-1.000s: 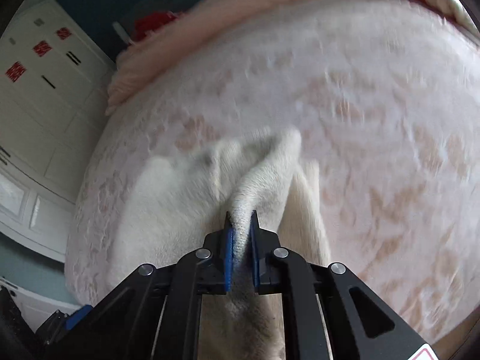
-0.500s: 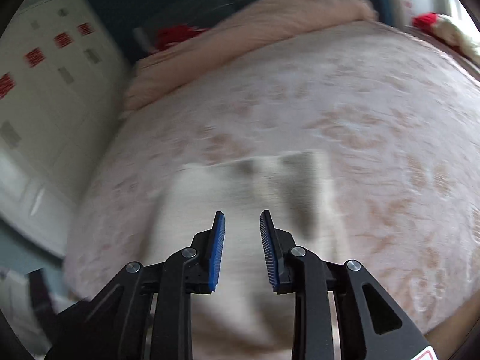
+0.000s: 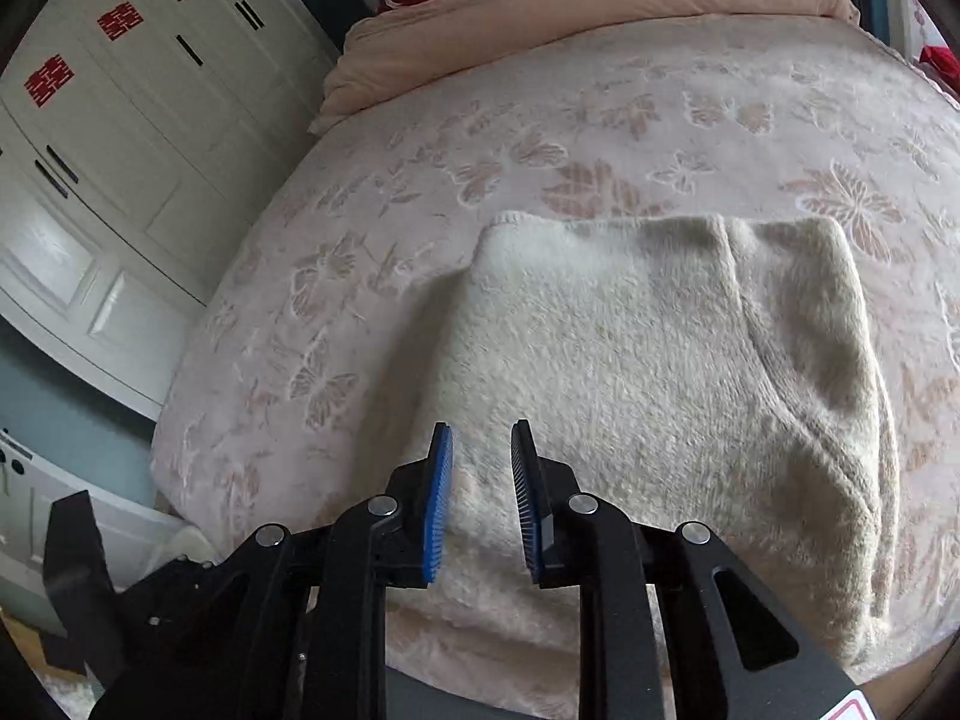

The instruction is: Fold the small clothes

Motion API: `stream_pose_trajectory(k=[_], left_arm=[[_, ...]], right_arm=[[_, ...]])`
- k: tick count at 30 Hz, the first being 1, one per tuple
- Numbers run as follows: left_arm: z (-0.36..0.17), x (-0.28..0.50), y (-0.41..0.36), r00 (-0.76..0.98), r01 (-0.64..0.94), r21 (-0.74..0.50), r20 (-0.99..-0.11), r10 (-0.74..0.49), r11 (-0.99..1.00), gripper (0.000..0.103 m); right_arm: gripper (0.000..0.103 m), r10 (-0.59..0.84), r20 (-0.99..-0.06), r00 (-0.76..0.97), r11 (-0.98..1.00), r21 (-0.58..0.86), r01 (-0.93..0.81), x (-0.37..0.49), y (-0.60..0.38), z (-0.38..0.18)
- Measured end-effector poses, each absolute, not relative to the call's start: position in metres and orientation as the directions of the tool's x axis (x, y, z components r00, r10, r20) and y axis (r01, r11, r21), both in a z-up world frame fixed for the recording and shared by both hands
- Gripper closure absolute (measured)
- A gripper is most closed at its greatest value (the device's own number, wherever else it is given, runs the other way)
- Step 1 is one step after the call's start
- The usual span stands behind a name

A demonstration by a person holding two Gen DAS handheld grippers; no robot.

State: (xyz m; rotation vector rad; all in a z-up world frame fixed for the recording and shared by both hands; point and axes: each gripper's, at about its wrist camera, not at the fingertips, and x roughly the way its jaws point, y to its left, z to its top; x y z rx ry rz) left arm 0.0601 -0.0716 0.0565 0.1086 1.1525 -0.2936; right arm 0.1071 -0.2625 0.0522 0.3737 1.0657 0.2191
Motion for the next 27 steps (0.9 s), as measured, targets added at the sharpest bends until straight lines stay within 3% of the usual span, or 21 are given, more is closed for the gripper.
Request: stream_pose_trajectory(k=[3, 7, 10, 12, 13, 14, 15, 18, 19, 20, 24, 26, 27], left_arm=[[0.059, 0.06, -0.076, 0.371, 0.292, -0.076, -0.91, -0.187, 0.953, 0.035], [0.076, 0.056, -0.081, 0.399, 0.327, -0.072, -0.894, -0.206, 0.942, 0.034], [0.083, 0.057, -0.078, 0.418, 0.335, -0.08, -0.88, -0.224, 0.939, 0.029], [0.083, 0.059, -0.079, 0.418, 0.333, -0.096, -0.876, -0.238, 0.938, 0.028], [0.082, 0.06, -0.082, 0.412, 0.333, -0.102, -0.878, -0.242, 0.937, 0.028], [0.081, 0.061, -0.087, 0.406, 0.336, -0.108, -0.88, -0.248, 0.935, 0.028], [0.08, 0.061, -0.092, 0.401, 0.342, -0.112, -0.88, -0.253, 0.933, 0.028], [0.081, 0.06, -0.111, 0.397, 0.378, -0.096, -0.882, -0.255, 0.921, 0.028], [0.082, 0.059, -0.116, 0.4, 0.389, -0.088, -0.881, -0.254, 0.917, 0.028], [0.084, 0.059, -0.122, 0.403, 0.398, -0.081, -0.879, -0.253, 0.914, 0.027], [0.083, 0.063, -0.138, 0.398, 0.416, -0.074, -0.881, -0.254, 0.906, 0.026], [0.085, 0.065, -0.145, 0.4, 0.418, -0.068, -0.881, -0.251, 0.906, 0.026], [0.086, 0.066, -0.147, 0.403, 0.421, -0.067, -0.88, -0.252, 0.905, 0.026]], right_arm=[[0.084, 0.32, -0.861, 0.396, 0.939, 0.343, -0.013, 0.124, -0.244, 0.001], [0.084, 0.371, -0.793, 0.483, 0.891, 0.451, 0.056, 0.118, -0.274, 0.038], [0.084, 0.24, -0.774, 0.586, 0.919, 0.376, 0.121, 0.095, -0.314, 0.065], [0.082, 0.131, -0.825, 0.55, 0.922, 0.305, 0.238, 0.082, -0.354, 0.045], [0.086, 0.093, -0.861, 0.501, 0.921, 0.266, 0.286, 0.082, -0.366, 0.027], [0.101, 0.085, -0.897, 0.433, 0.919, 0.239, 0.314, 0.082, -0.38, 0.0], [0.102, 0.116, -0.891, 0.438, 0.91, 0.273, 0.314, 0.079, -0.388, -0.009], [0.1, 0.169, -0.847, 0.504, 0.869, 0.369, 0.329, 0.078, -0.398, 0.021], [0.091, 0.17, -0.828, 0.535, 0.871, 0.38, 0.311, 0.084, -0.394, 0.034], [0.087, 0.177, -0.812, 0.555, 0.881, 0.383, 0.279, 0.092, -0.391, 0.045], [0.087, 0.232, -0.797, 0.557, 0.879, 0.417, 0.23, 0.143, -0.391, 0.046], [0.088, 0.211, -0.832, 0.513, 0.896, 0.374, 0.239, 0.169, -0.398, 0.026], [0.092, 0.138, -0.876, 0.462, 0.918, 0.288, 0.273, 0.184, -0.405, 0.007]])
